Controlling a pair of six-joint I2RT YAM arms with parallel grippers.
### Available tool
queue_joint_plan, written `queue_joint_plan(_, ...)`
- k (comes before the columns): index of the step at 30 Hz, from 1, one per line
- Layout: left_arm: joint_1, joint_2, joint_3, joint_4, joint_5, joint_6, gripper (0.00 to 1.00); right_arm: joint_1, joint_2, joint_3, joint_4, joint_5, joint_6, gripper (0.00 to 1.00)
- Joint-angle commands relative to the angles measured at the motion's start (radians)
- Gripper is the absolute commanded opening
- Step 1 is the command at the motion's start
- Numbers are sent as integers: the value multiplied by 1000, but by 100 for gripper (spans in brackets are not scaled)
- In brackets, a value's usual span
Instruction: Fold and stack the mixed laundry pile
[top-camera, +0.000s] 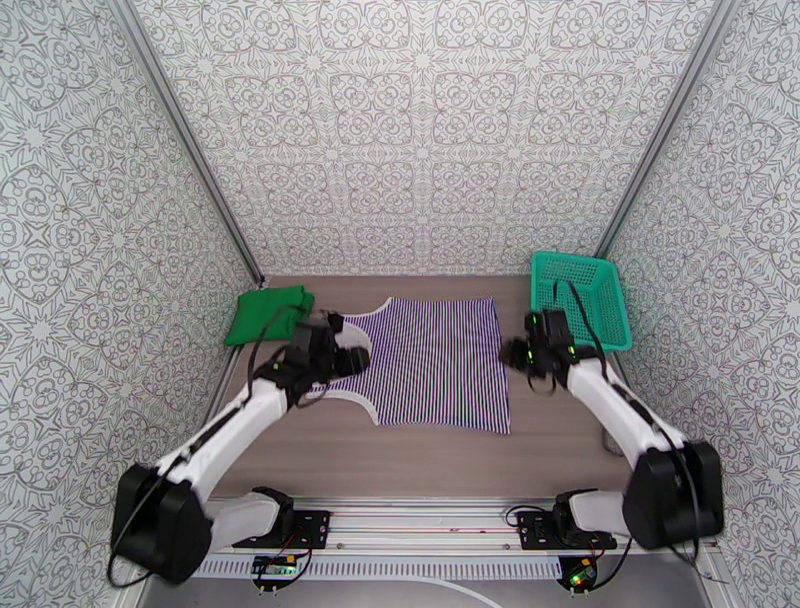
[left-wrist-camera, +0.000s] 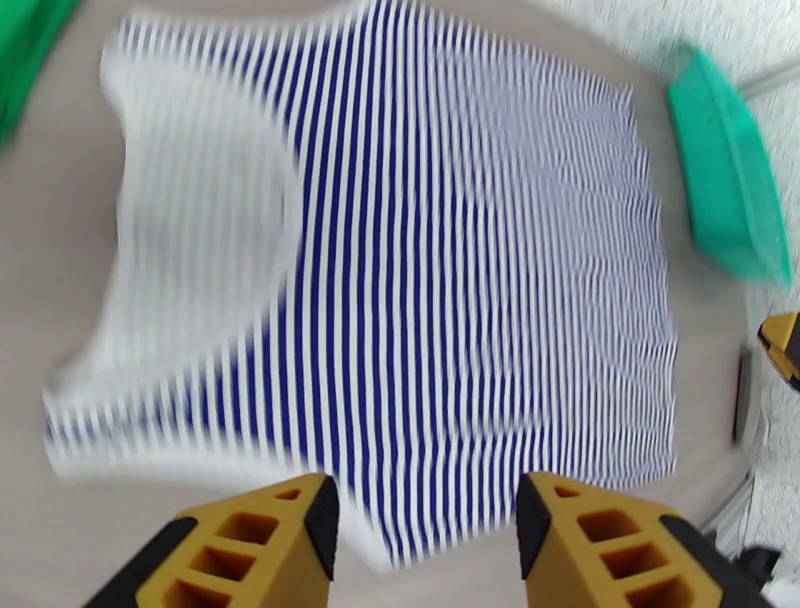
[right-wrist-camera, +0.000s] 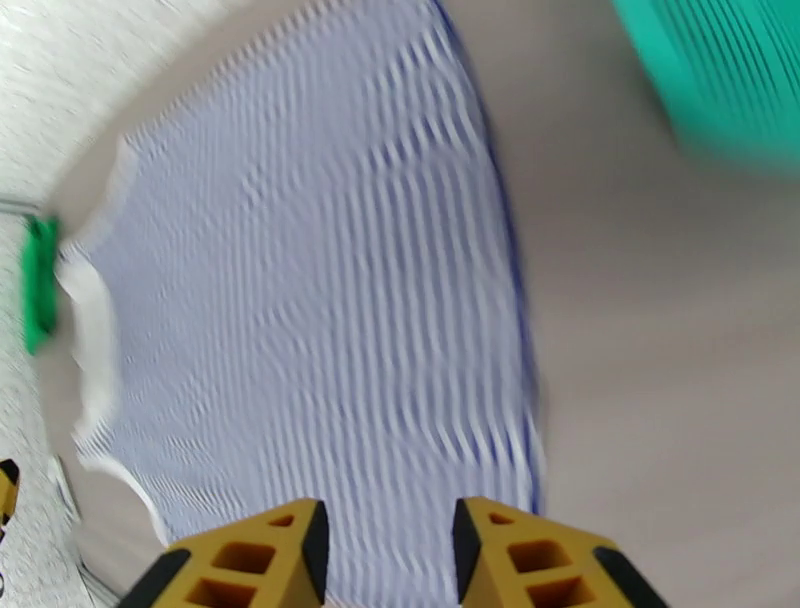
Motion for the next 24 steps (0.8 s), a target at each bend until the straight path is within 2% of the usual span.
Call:
queue_joint_plan(1, -63, -108, -117, -116, -40, -191, 52, 0, -139, -97, -138, -18, 56, 42)
queue_joint_plan(6, -165, -204, -257, -63, -32, -361, 51, -7, -236, -242, -171, -90, 153, 44)
queue_joint_plan(11, -190, -198, -341, 61, -30, -470, 52, -25, -242, -344, -74, -157, 271, 44)
queue_joint_plan(14, -191, -188, -375, 132, -30, -498, 52, -30, -230, -378, -9, -176, 329, 42)
queue_joint_plan(24, -192, -97, -356, 188, -17, -485, 52, -32, -176, -464, 191, -203, 506, 39)
